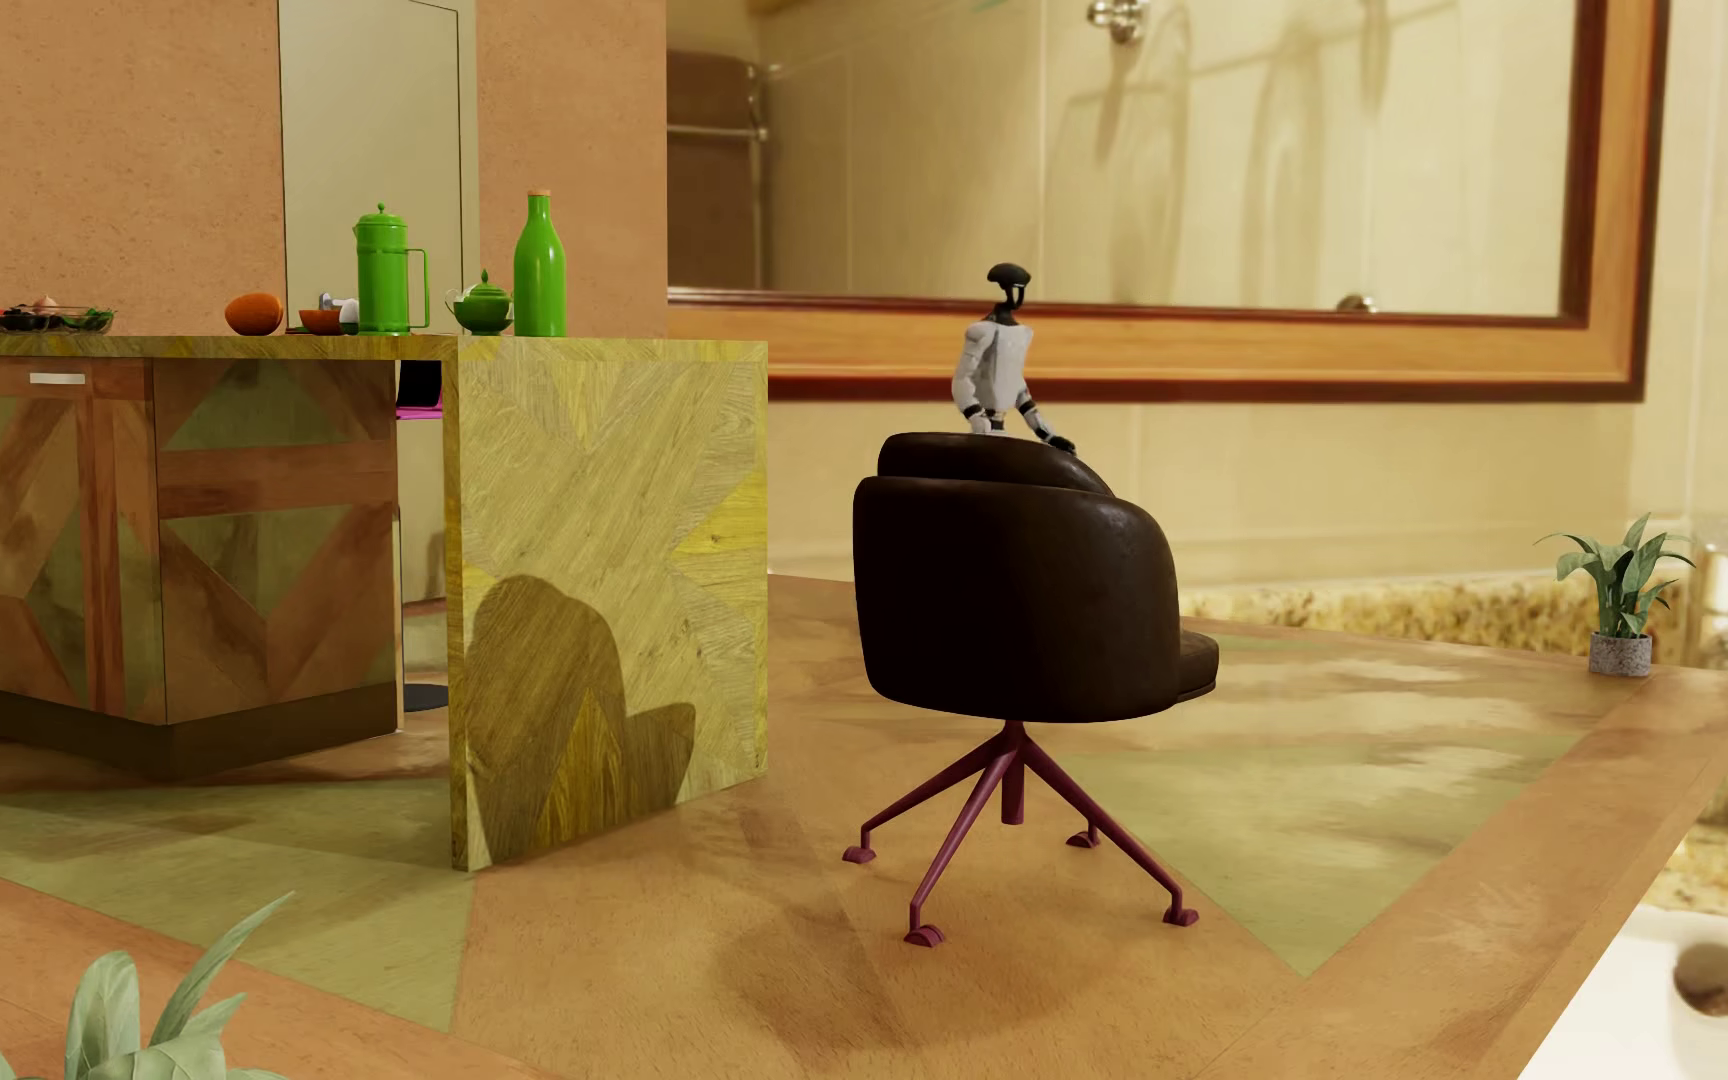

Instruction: Approach the officechair

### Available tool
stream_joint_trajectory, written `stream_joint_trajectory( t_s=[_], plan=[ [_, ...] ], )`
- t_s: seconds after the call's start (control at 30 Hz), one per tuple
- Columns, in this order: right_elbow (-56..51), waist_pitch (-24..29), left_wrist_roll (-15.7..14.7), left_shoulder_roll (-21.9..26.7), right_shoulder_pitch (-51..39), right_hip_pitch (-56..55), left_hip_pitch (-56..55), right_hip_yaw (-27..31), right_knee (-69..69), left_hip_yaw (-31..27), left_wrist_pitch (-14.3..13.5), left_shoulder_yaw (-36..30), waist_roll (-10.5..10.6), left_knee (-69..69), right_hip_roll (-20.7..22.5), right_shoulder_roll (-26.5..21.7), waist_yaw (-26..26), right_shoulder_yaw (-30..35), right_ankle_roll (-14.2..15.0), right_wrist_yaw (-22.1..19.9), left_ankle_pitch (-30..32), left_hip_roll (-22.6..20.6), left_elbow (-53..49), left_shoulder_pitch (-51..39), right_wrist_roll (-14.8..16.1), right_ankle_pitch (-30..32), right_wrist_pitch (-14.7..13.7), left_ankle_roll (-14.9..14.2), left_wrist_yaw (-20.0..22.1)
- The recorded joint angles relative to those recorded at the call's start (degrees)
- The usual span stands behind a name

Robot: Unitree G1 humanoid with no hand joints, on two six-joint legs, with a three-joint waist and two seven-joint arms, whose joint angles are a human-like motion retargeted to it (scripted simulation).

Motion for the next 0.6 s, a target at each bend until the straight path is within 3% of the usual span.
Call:
stream_joint_trajectory(
  t_s=[0.03, 0.07, 0.13, 0.17, 0.2, 0.23, 0.27, 0.3, 0.37, 0.4, 0.43, 0.47, 0.5, 0.53, 0.57, 0.6],
  plan=[
    [1.76, -0.54, 0.29, 2.12, -1.6, -5.05, 2.75, 0.25, 10.78, 1.93, 1.44, 1.25, -0.65, 0.55, -1.15, -0.19, -0.55, -0.33, -0.65, 1.65, -3.1, -0.43, 2.29, -0.07, 0.86, 11.46, -1.63, 5.83, 0.31],
    [3.07, -0.74, -0.52, 2.26, -1.22, -9.1, 6.86, -0.61, 14.47, 3.7, 5.52, 2.35, -1.65, -0.8, -2.19, -0.14, -0.61, -2.02, 0.76, 4.39, -5.35, 0.06, -1.51, -0.57, 1.78, 17.33, -2.8, 4.18, 1.81],
    [-1.07, -1.37, -4.07, -1.39, 1.83, -13.31, 15.01, -3.15, 4.7, 6.06, 10.34, 0.91, -3.4, -4.21, -4.1, -0.98, -4.6, -1.88, 2.42, 8.02, -7.91, 1.09, -4.22, -5.94, 0.65, 7.4, -2.56, 3.23, 5.82],
    [-0.09, -1.75, -5.61, -3.63, 1.25, -13.89, 14.6, -2.82, -6.02, 7.23, 11.28, -1.29, -5.28, 2.79, -5.58, -1.66, -4.03, -2.3, 2.5, 8.28, -5.69, 1.32, -5.25, -9.87, -0.85, 3.09, -2.36, 2.17, 7.24],
    [5.01, -2.89, -6.02, -5.58, 1.28, -11.52, 9.79, -3.34, -9.89, 5.26, 9.43, -2.64, -4.77, 13.83, -5.33, -3.48, -1.76, -0.11, 1.1, 6.86, 0.72, 1.89, -3.53, -11.04, -2.02, 7.41, -3.09, 1.43, 7.44],
    [7.55, -3.71, -5.58, -6.86, 1.55, -9.36, 5.81, -3.07, -9.48, 2.57, 6.91, -3.17, -3.33, 18.01, -4.1, -4.06, 1.04, 0.12, 1.02, 5.14, 1.2, 0.68, -2.41, -8.76, -2.19, 4.77, -3.27, 0.98, 6.74],
    [8.35, -4.77, -4.31, -6.76, 1.28, -7.35, 1.55, -1.92, -10.12, 0.74, 5.34, -2.62, -1.63, 19.12, -3.09, -4.53, 3.94, -0.87, 1.29, 3.69, -2.66, -1.95, -2.36, -4.57, -1.22, 2.87, -3.29, 0.76, 5.13],
    [7.09, -5.06, -2.6, -5.95, 1.03, -4.04, -1.78, -0.87, -12.16, 0.38, 6.15, -0.61, 0.48, 17.55, -1.77, -4.48, 6.11, -0.81, 1.59, 2.45, -4.2, -2.86, -2.74, -0.65, -0.31, 1.63, -3.62, 0.46, 3.07],
    [4.49, -5.3, -0.11, -3.91, 1.26, 3.11, -6.32, 1.42, -16.44, 1.42, 11.77, 1.3, 3.6, 11.95, 0.08, -2.89, 8.82, 0.83, 2.27, 1.09, -2.51, -1.73, -4.93, 3.51, -0.77, -0.98, -5.65, -0.51, -0.44],
    [2.15, -5.31, -0.04, -2.61, -0.38, 5.39, -6.98, 2.41, -16.69, 2.35, 12.97, 0.72, 3.99, 4.54, 0.28, -1.15, 7.65, -0.38, 2.6, 1.67, -1.6, -0.13, -4.9, 3.43, -1.85, -3.28, -5.95, -1.27, -1.13],
    [0.54, -4.47, -0.51, -1.79, -3.38, 7.69, -5.95, 2.99, -15.66, 3.03, 11.59, 1.49, 4.44, -2.3, 0.78, -0.06, 5.32, -1.08, 3.07, 2.73, -2.36, 1.5, -3.63, 2.88, -2.63, -5.58, -5.68, -2.33, -1.12],
    [-1.47, -3.53, -1.93, -0.14, -5.41, 7.04, -4.23, 3.03, -8.83, 3.18, 8.14, 2.77, 4.45, -5.42, 1.37, 0.05, 3.38, -2.45, 1.88, 4.2, 0.81, 1.81, -2.96, 2.07, -2.99, -5.53, -4.94, -3.71, -0.47],
    [0.14, -2.66, -4.19, 1.5, -6.17, 2.74, -2.27, 2.18, 2.3, 4.04, 3.61, 2.97, 2.39, -5.83, 0.42, -1.38, 0.54, -0.44, 0.96, 5.77, 8.73, 1.68, -0.1, 0.21, -2.61, 2.61, -4.42, -2.28, 1.71],
    [2.04, -1.9, -6.71, 2.25, -4.74, -2.28, 0.2, 0.7, 10.97, 5.89, -0.02, 3.31, -0.79, -5.66, -1.29, -2.33, -1.57, -0.79, 0.1, 7.69, 7.26, 1.65, 0.5, -1.65, -1.66, 11.96, -3.69, 3.35, 4.83],
    [3.56, -1.27, -9.29, 1.83, -1.11, -6.67, 3.12, -1.4, 15.37, 7.11, -2.71, 2.78, -4.13, -6.05, -2.71, -3.16, -3.42, -1.5, 2.15, 9.2, 4.96, 1.54, 0.98, -4.11, -0.27, 12.77, -2.34, 9.77, 8.13],
    [1.8, -1.21, -11.25, -0.14, 2.5, -9.2, 6.77, -2.95, 13.04, 7.85, -2.32, 1.28, -6.62, -8.12, -3.85, -3.1, -5.46, -3.82, 4.24, 9.53, 3.53, 2.22, -1.95, -4.68, 0.17, 8.24, 0.25, 5.8, 10.3]
  ],
)
